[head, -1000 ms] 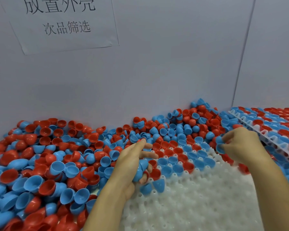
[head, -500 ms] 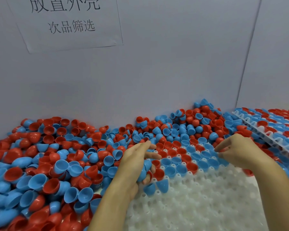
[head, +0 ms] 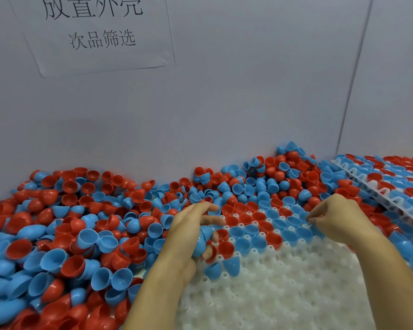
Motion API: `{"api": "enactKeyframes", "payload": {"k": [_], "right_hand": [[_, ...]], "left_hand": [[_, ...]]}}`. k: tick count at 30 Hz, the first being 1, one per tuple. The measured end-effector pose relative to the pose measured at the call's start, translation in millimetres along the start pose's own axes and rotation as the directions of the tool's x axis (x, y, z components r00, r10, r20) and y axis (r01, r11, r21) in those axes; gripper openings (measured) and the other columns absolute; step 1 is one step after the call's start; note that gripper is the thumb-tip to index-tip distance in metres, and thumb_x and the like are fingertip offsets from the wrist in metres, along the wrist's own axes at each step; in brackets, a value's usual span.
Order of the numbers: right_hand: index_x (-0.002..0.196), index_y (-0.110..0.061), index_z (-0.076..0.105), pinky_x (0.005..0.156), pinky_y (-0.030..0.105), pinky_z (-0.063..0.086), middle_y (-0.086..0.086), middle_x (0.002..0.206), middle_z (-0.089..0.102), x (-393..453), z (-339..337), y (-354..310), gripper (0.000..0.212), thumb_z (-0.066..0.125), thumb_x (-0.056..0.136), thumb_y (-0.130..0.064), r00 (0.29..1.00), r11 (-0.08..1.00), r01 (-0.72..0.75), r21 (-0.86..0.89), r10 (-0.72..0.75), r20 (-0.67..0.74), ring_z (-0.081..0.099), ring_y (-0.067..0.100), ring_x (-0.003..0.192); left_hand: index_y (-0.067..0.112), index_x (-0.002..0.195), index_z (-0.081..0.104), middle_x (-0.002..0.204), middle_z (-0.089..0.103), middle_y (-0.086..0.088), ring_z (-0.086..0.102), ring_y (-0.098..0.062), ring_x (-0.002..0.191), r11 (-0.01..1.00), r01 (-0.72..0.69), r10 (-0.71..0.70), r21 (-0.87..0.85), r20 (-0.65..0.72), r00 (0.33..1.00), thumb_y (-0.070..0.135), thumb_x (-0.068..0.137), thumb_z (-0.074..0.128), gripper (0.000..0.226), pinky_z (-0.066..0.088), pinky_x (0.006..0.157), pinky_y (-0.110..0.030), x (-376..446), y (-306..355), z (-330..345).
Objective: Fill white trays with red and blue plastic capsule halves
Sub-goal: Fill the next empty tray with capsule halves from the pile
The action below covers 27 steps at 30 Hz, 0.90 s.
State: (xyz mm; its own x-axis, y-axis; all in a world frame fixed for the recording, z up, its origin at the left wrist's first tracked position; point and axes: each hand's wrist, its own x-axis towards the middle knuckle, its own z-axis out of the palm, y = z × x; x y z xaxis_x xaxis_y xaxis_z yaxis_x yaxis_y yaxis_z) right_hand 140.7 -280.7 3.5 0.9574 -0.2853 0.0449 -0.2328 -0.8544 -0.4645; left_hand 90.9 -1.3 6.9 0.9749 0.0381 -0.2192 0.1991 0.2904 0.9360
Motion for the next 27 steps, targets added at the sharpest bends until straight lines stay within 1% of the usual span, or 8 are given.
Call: {"api": "enactKeyframes", "payload": {"k": [6, 9, 12, 15, 17, 19, 23, 27], "right_hand": [[0.106, -0.017, 0.077, 0.074, 0.033, 0.058, 0.006, 0.111, 0.072, -4, -9, -9, 0.017, 0.068, 0.092, -0.011, 0.998, 0.999, 0.051, 0.003, -0.051, -0.034, 0.061, 0.014, 0.082], [0.107, -0.027, 0.074, 0.067, 0.018, 0.054, -0.003, 0.105, 0.071, -18, -20, -40, 0.017, 0.068, 0.092, -0.019, 0.969, 0.961, 0.243, 0.129, -0.234, -0.083, 0.06, 0.004, 0.078], [0.098, -0.05, 0.066, 0.061, 0.012, 0.052, -0.018, 0.088, 0.07, -51, -18, -93, 0.015, 0.069, 0.085, -0.045, 0.852, 0.816, 0.445, 0.368, -0.513, 0.107, 0.067, 0.001, 0.079], [0.105, -0.051, 0.065, 0.067, 0.018, 0.057, -0.013, 0.087, 0.068, -77, 14, -135, 0.028, 0.074, 0.079, -0.053, 0.72, 0.716, 0.525, 0.46, -0.662, 0.209, 0.067, 0.001, 0.077], [0.104, -0.04, 0.066, 0.063, 0.018, 0.054, -0.006, 0.078, 0.062, -85, 35, -149, 0.024, 0.077, 0.083, -0.042, 0.742, 0.698, 0.575, 0.426, -0.665, 0.087, 0.062, 0.004, 0.069], [0.1, -0.031, 0.068, 0.056, 0.009, 0.048, -0.01, 0.076, 0.06, -84, 45, -150, 0.015, 0.075, 0.087, -0.032, 0.778, 0.695, 0.564, 0.446, -0.628, -0.004, 0.061, -0.003, 0.07], [0.095, -0.032, 0.07, 0.061, 0.006, 0.048, -0.012, 0.085, 0.065, -74, 44, -143, 0.007, 0.072, 0.09, -0.027, 0.826, 0.686, 0.491, 0.536, -0.562, -0.038, 0.064, 0.003, 0.073], [0.099, -0.03, 0.072, 0.064, 0.01, 0.053, -0.012, 0.093, 0.068, -69, 43, -138, 0.008, 0.068, 0.093, -0.026, 0.863, 0.652, 0.426, 0.627, -0.501, -0.065, 0.067, 0.004, 0.081]], "left_hand": [[0.002, 0.097, 0.067, 0.066, 0.061, -0.009, 0.052, -0.015, 0.051, 0.963, -0.039, 0.043, -0.267, 0.009, 0.999, 0.005, 0.08, 0.052, 0.023, 0.038, 0.034, -0.021, -3, 5, -4], [0.001, 0.1, 0.065, 0.071, 0.058, -0.01, 0.051, -0.016, 0.059, 0.916, -0.066, 0.055, -0.395, -0.039, 0.998, 0.002, 0.07, 0.047, 0.035, 0.046, 0.047, -0.025, -5, 6, -4], [0.004, 0.103, 0.063, 0.089, 0.056, -0.015, 0.051, -0.021, 0.076, 0.904, -0.097, 0.054, -0.417, -0.113, 0.992, -0.005, 0.086, 0.043, 0.028, 0.048, 0.063, -0.032, -4, 6, -3], [0.008, 0.105, 0.061, 0.108, 0.062, -0.02, 0.062, -0.029, 0.089, 0.898, -0.098, 0.052, -0.428, -0.116, 0.992, -0.002, 0.097, 0.04, 0.024, 0.054, 0.065, -0.034, -6, 7, -1], [0.008, 0.108, 0.059, 0.11, 0.065, -0.021, 0.068, -0.03, 0.088, 0.887, -0.103, 0.068, -0.451, -0.093, 0.993, 0.001, 0.101, 0.038, 0.023, 0.059, 0.064, -0.035, -7, 8, -1], [0.007, 0.107, 0.059, 0.106, 0.065, -0.022, 0.068, -0.028, 0.083, 0.87, -0.124, 0.093, -0.477, -0.089, 0.992, 0.003, 0.104, 0.039, 0.021, 0.059, 0.067, -0.034, -6, 8, -1], [0.005, 0.106, 0.062, 0.107, 0.065, -0.024, 0.069, -0.034, 0.098, 0.905, -0.173, 0.129, -0.388, -0.137, 0.982, 0.011, 0.106, 0.043, 0.019, 0.059, 0.081, -0.039, -1, 4, -1], [0.001, 0.117, 0.066, 0.115, 0.071, -0.021, 0.072, -0.033, 0.104, 0.96, -0.146, 0.142, -0.239, -0.034, 0.989, 0.021, 0.104, 0.053, 0.027, 0.06, 0.089, -0.045, 0, 1, -1]]}}
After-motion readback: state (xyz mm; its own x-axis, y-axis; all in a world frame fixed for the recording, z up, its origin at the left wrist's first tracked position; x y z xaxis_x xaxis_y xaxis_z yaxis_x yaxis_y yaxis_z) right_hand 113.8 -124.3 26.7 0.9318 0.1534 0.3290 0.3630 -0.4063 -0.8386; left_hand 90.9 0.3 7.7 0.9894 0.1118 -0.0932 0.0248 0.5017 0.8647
